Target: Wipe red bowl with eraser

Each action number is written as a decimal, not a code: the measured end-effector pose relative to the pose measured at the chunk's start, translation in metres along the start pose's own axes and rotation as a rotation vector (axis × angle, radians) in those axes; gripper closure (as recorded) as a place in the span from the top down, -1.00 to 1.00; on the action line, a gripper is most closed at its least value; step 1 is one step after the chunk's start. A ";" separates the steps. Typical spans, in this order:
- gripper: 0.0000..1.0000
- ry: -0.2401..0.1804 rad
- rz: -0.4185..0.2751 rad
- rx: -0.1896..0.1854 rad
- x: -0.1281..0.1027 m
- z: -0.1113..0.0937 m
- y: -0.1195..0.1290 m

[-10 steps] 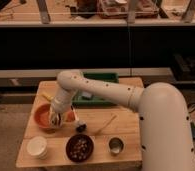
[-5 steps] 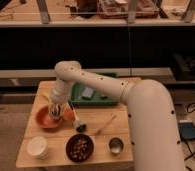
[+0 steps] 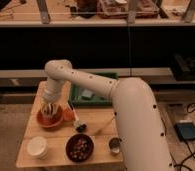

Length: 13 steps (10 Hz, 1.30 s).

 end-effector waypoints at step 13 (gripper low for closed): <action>-0.82 0.039 0.079 0.038 -0.047 -0.007 0.049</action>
